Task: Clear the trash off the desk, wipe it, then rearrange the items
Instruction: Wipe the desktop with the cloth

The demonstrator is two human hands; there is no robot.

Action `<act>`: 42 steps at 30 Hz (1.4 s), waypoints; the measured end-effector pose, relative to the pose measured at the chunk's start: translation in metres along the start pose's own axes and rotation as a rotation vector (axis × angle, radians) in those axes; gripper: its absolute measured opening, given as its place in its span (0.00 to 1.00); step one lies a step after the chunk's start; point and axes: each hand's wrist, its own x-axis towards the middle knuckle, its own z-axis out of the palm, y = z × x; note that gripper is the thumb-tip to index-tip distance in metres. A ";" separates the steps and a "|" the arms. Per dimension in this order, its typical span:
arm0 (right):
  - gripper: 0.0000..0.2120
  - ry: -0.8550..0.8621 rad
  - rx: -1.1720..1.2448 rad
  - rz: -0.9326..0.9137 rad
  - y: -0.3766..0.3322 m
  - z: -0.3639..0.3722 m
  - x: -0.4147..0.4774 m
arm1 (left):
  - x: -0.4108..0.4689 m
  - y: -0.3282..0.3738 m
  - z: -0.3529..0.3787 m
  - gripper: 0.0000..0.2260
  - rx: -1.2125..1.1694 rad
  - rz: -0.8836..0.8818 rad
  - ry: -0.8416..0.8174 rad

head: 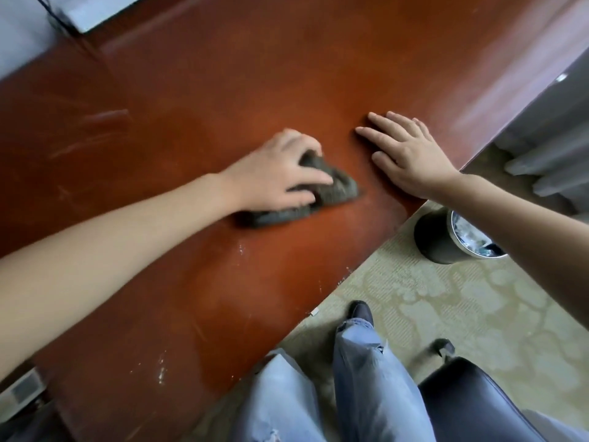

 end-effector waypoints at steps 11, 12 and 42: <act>0.29 -0.028 -0.009 -0.046 0.004 -0.006 0.003 | -0.003 0.113 0.046 0.19 -0.172 0.345 -0.148; 0.29 -0.033 -0.009 -0.048 0.004 -0.005 0.003 | -0.007 0.115 0.047 0.16 -0.185 0.398 -0.168; 0.25 -0.118 -0.062 -0.332 -0.123 0.018 0.060 | -0.136 0.047 0.032 0.16 -0.082 0.595 -0.161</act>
